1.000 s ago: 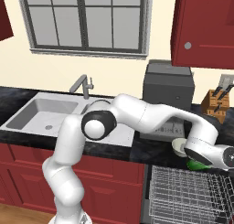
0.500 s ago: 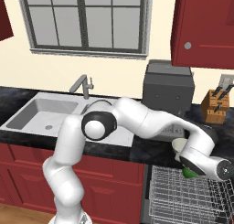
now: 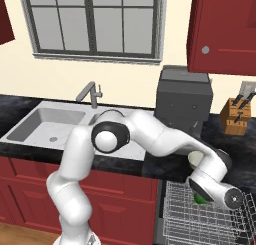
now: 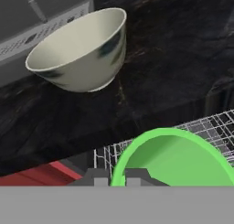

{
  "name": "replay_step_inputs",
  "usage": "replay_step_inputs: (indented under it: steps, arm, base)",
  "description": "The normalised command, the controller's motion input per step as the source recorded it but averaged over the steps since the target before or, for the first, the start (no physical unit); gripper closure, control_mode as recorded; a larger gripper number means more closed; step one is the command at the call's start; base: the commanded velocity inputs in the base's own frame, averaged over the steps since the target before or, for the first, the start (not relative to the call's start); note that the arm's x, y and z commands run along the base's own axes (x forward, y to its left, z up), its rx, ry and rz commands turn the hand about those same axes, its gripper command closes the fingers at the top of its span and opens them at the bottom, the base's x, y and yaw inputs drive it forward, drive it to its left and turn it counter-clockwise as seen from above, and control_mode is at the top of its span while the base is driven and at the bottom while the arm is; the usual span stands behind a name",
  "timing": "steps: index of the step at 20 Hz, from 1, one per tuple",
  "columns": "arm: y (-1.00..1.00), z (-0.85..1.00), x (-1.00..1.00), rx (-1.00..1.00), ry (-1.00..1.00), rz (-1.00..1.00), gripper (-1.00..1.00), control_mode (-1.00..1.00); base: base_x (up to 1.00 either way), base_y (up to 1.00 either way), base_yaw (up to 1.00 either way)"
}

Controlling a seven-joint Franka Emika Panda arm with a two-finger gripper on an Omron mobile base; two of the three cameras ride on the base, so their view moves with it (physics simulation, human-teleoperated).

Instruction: Pick up the cup and bowl from the counter, place them in the dishwasher, and close the dishwasher door.

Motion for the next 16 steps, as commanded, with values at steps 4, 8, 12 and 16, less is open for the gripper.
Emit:
replay_step_inputs:
  steps: [4, 8, 12, 16]
  arm:
    - [0.0, -0.47, -0.18, 0.14, 0.0, -0.06, 1.0, -1.0]
    - [0.0, -0.44, -0.08, 0.18, 0.0, -0.07, 1.0, -1.0]
    - [0.0, -0.39, 0.0, 0.11, 0.0, -0.03, 1.0, -1.0]
    - [0.0, -0.34, 0.0, 0.0, 0.0, 0.0, 1.0, -1.0]
  base:
    - [0.0, 0.0, 0.0]
    - [0.0, 0.0, 0.0]
    - [0.0, 0.0, 0.0]
    - [0.0, 0.0, 0.0]
